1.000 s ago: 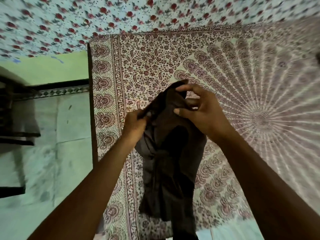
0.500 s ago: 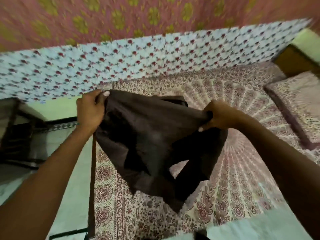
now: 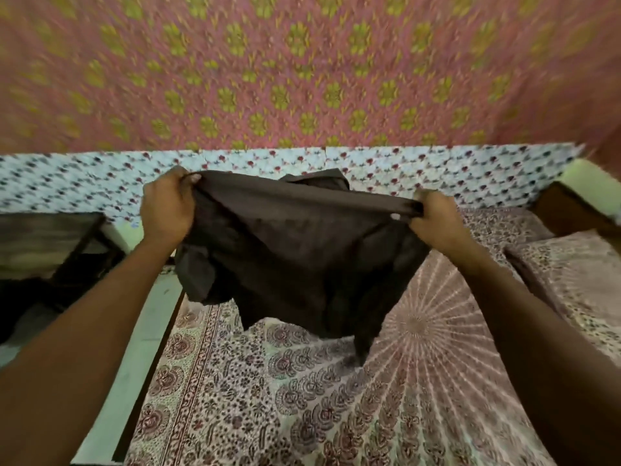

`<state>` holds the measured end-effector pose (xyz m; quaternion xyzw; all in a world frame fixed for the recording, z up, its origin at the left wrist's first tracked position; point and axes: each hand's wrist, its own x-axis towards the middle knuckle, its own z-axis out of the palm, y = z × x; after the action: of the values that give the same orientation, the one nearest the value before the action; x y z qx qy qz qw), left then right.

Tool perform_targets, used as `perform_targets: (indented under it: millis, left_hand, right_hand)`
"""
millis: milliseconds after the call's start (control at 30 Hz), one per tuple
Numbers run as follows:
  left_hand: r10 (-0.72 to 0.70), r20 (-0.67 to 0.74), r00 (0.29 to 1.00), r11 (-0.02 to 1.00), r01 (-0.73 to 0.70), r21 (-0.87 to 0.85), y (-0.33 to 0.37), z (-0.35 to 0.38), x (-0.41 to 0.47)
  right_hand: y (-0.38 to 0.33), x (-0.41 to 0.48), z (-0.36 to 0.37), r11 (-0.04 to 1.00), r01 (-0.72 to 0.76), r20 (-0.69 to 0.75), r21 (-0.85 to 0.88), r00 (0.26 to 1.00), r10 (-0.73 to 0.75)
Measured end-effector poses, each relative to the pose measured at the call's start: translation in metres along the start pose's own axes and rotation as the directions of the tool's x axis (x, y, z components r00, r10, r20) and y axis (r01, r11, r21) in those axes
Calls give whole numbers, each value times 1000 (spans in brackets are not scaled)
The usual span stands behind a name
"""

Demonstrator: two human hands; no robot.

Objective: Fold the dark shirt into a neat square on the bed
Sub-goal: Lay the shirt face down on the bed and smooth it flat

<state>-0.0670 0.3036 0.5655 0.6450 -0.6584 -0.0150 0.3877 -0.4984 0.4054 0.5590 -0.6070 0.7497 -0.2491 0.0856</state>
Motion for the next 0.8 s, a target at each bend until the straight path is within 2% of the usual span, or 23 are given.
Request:
perform_targets:
  millis: [67, 167, 267, 300, 367, 433, 500, 567, 633, 700, 767, 800]
  left_hand:
    - [-50, -16, 999, 996, 51, 68, 11, -9, -5]
    - [-90, -27, 996, 989, 92, 112, 20, -17, -12]
    - [-59, -29, 998, 996, 61, 58, 12, -20, -15]
    - [-40, 3, 999, 999, 40, 9, 7, -19, -17]
    - [12, 176, 984, 997, 2, -78, -4, -19, -26]
    - [97, 426, 899, 990, -43, -135, -18, -20, -43]
    - [155, 630, 761, 981, -44, -188, -35, -24, -68]
    - [178, 751, 636, 978, -33, -204, -49, -29, -94]
    - [204, 808, 552, 968, 11, -252, -60, -35, -110]
    - [208, 822, 530, 953, 81, -293, -67, -43, -116]
    - [213, 793, 571, 937, 111, -332, -70, -52, -112]
    - [212, 758, 617, 927, 117, -355, -69, -56, -107]
  right_hand:
    - [7, -1, -12, 999, 35, -89, -19, 995, -37]
    - [12, -8, -26, 993, 65, -27, -94, 997, -67]
    - [11, -16, -30, 994, 61, -50, -87, 997, -66]
    - [8, -22, -33, 991, 69, -21, -113, 997, -72]
    - [3, -37, -33, 982, 102, 77, -160, 993, -90]
    - [1, -60, -31, 981, 125, 192, -150, 977, -95]
    - [1, -81, -28, 985, 125, 332, -119, 940, -79]
    - [4, -100, -28, 980, 137, 437, -145, 898, -61]
    - [9, -119, -28, 971, 156, 480, -181, 876, -51]
    - [12, -134, -33, 975, 121, 457, -187, 889, -23]
    - [12, -140, -42, 974, 87, 388, -211, 922, 2]
    - [11, -140, -46, 970, 68, 353, -233, 935, 19]
